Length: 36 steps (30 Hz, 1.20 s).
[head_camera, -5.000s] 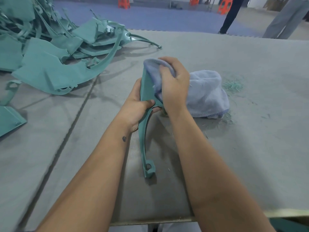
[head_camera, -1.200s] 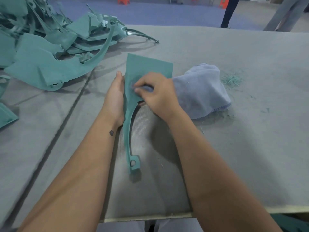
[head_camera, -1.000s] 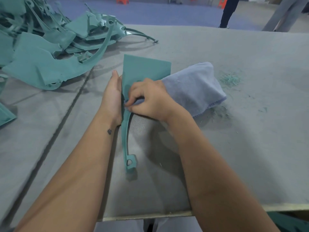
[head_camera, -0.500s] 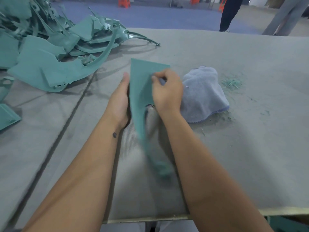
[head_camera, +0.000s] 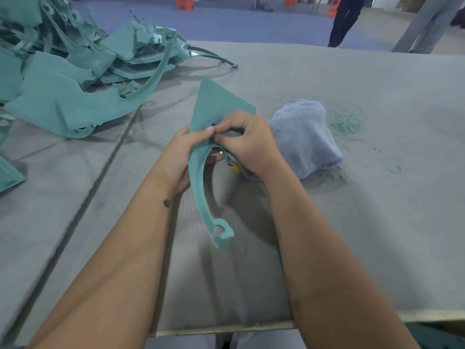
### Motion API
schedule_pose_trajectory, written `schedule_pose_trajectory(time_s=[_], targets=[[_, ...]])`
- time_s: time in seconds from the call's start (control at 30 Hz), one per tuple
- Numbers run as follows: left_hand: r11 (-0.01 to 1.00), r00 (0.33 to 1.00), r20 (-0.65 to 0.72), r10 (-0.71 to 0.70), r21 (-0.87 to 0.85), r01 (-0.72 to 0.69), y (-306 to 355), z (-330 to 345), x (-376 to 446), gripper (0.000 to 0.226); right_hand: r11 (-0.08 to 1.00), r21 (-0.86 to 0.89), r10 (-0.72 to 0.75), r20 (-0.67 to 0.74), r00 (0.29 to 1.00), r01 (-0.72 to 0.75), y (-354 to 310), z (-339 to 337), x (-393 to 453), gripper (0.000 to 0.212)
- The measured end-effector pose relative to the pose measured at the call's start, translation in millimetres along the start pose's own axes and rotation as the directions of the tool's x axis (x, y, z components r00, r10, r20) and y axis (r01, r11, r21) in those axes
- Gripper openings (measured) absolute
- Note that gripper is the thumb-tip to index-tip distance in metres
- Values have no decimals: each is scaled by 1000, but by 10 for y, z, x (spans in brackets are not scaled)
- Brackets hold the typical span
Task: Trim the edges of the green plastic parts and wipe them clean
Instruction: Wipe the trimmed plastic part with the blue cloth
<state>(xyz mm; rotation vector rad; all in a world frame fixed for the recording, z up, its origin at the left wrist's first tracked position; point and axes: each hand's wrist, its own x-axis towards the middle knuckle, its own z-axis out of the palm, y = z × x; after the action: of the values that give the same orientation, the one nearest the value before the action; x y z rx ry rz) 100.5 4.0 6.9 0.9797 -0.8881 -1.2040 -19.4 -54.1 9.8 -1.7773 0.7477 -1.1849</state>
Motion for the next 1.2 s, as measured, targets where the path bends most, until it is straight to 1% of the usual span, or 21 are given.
schedule_pose_trajectory(time_s=[0.07,0.13,0.2,0.23,0.27,0.33,0.37,0.43,0.5,0.57,0.63,0.67,0.73,0.77,0.83,0.9,0.93,1.0,1.07,1.13,1.2], targets=[[1000,999,-44,-5,5,5,18,-1,-13,25,994,-86,46,-157,986,-61,36,-3,31,11],[1000,998,-63,-19,5,19,51,-22,-34,22,941,-308,48,-295,954,-142,93,-38,54,17],[999,996,-86,-34,-6,34,89,-104,-53,18,827,-527,17,-326,945,-197,138,-103,72,22],[999,993,-109,-38,-18,36,117,-141,-70,18,795,-570,18,-321,947,-208,143,-125,78,24],[999,989,-143,-28,-31,24,145,-174,-82,18,788,-578,24,-320,947,-214,142,-140,83,24],[998,977,-206,57,-19,-62,193,-206,-100,21,832,-504,49,-353,934,-233,113,-157,89,22],[993,965,-235,115,11,-116,209,-207,-104,25,871,-428,68,-380,922,-241,82,-169,85,20],[977,935,-284,213,84,-198,220,-198,-88,16,939,-241,123,-431,894,-246,10,-217,75,14],[956,906,-314,284,157,-246,203,-178,-67,13,968,-54,195,-456,868,-246,-72,-291,58,7],[941,881,-343,326,207,-268,185,-132,-58,14,958,116,285,-425,859,-260,-128,-363,49,6],[932,854,-387,349,237,-273,157,-87,-36,12,931,211,356,-349,867,-298,-173,-418,48,7],[927,836,-414,360,259,-271,145,-70,-28,10,923,209,377,-313,872,-324,-200,-431,43,9],[921,784,-487,384,266,-286,139,-70,-13,9,919,136,394,-276,877,-370,-243,-442,35,15],[925,758,-531,379,214,-313,149,-86,-2,11,920,89,391,-269,880,-382,-270,-446,27,18],[917,734,-608,304,-22,-398,203,-134,29,14,916,16,394,-233,889,-401,-308,-449,13,21],[848,749,-637,182,-283,-447,257,-193,54,14,908,-17,410,-179,894,-419,-339,-460,2,15],[834,765,-629,138,-342,-432,273,-226,66,16,905,-20,418,-149,896,-425,-357,-470,-5,11],[885,813,-574,93,-327,-333,274,-275,85,35,906,-39,417,-90,905,-421,-376,-495,-24,11],[896,826,-560,56,-337,-289,255,-295,101,48,915,-90,393,-27,919,-394,-385,-504,-49,10],[850,813,-582,6,-425,-311,234,-303,124,46,927,-105,366,27,930,-361,-373,-485,-59,9],[799,803,-595,-22,-494,-344,217,-262,125,40,936,-132,337,55,940,-327,-350,-444,-53,13]])
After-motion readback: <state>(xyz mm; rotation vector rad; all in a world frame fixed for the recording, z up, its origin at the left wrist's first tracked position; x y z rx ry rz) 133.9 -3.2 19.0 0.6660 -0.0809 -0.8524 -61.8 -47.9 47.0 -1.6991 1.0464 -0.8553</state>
